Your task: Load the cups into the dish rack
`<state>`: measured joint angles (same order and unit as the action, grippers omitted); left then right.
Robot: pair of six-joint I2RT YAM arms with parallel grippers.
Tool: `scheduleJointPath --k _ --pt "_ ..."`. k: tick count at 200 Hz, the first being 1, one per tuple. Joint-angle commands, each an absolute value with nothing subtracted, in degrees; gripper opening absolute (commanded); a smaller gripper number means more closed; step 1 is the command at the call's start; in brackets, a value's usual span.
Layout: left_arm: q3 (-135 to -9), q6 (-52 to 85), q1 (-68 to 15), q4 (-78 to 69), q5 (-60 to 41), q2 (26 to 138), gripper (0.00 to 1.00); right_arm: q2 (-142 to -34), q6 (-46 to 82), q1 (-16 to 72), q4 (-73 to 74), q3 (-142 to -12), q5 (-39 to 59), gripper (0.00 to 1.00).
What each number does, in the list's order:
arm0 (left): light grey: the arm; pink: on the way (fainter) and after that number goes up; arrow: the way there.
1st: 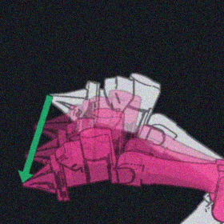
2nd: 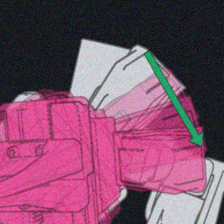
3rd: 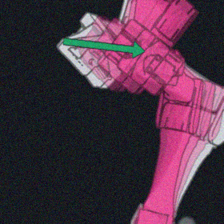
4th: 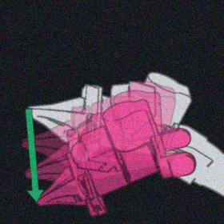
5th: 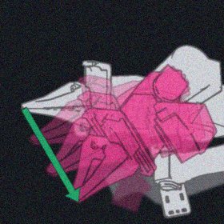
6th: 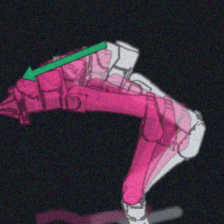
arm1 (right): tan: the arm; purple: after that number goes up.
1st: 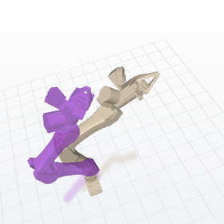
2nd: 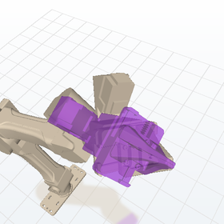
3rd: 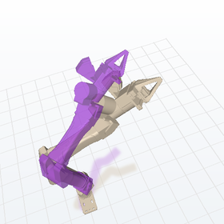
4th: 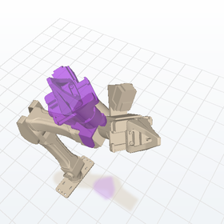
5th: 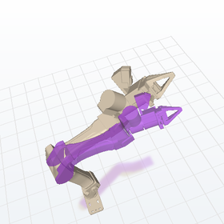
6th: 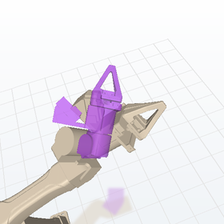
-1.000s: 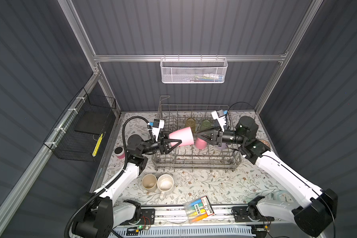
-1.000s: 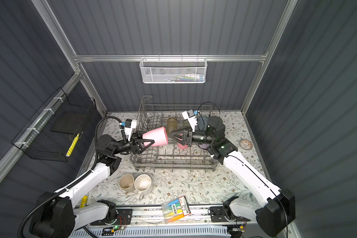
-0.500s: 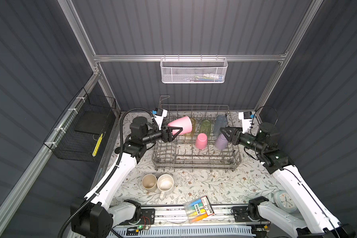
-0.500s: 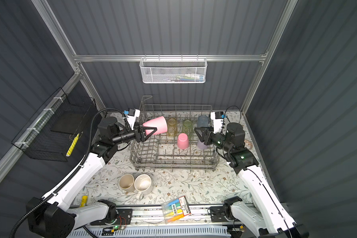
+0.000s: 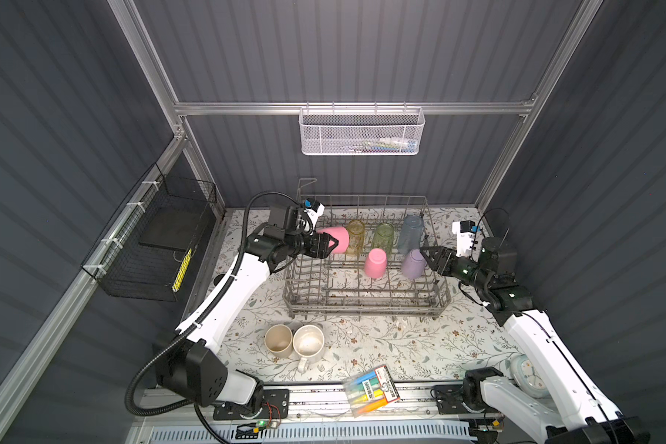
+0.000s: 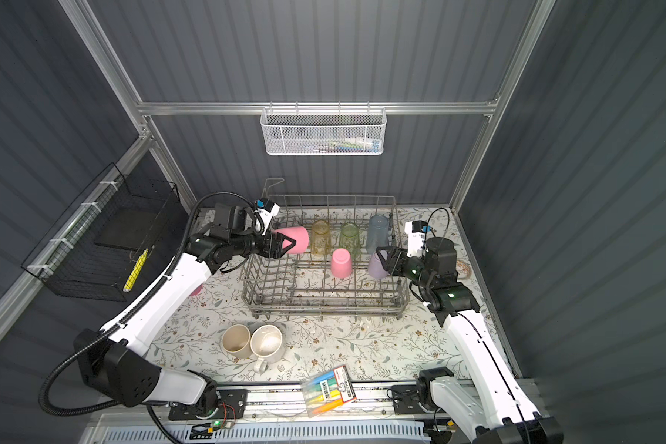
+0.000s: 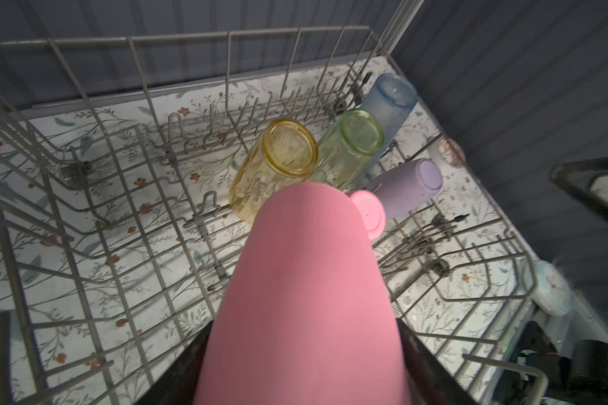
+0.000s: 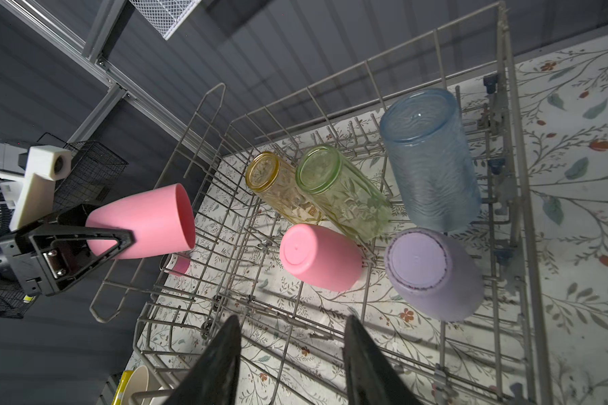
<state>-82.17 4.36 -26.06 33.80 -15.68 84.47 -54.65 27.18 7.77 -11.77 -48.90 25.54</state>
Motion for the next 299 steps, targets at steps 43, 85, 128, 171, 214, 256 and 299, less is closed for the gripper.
scheduleJointPath --k 43,85,128,171,214,256,299 --pt "-90.92 -0.04 -30.99 44.33 -5.18 92.23 0.61 -53.64 27.29 5.81 -9.70 -46.36 26.80 0.49" --pt "-94.23 -1.21 -33.50 47.99 1.97 96.76 0.61 -53.53 27.33 4.50 -8.90 -44.68 28.18 0.49" --pt "-96.12 -1.56 -34.78 49.03 4.24 100.13 0.62 -54.15 27.59 3.10 -7.99 -43.70 29.79 0.50" --pt "-97.77 -1.49 -35.04 49.17 5.67 102.86 0.62 -54.32 27.50 1.94 -7.65 -43.18 31.00 0.50" --pt "-99.10 -1.76 -35.20 49.22 7.54 105.42 0.62 -54.65 27.67 1.24 -7.12 -42.37 31.87 0.50" --pt "-99.79 -1.52 -35.24 48.89 8.86 107.46 0.64 -55.35 28.01 0.72 -6.42 -41.88 32.70 0.51" --pt "-100.61 -1.20 -35.65 48.43 8.68 109.70 0.65 -56.20 28.17 0.36 -5.89 -41.57 33.53 0.51"
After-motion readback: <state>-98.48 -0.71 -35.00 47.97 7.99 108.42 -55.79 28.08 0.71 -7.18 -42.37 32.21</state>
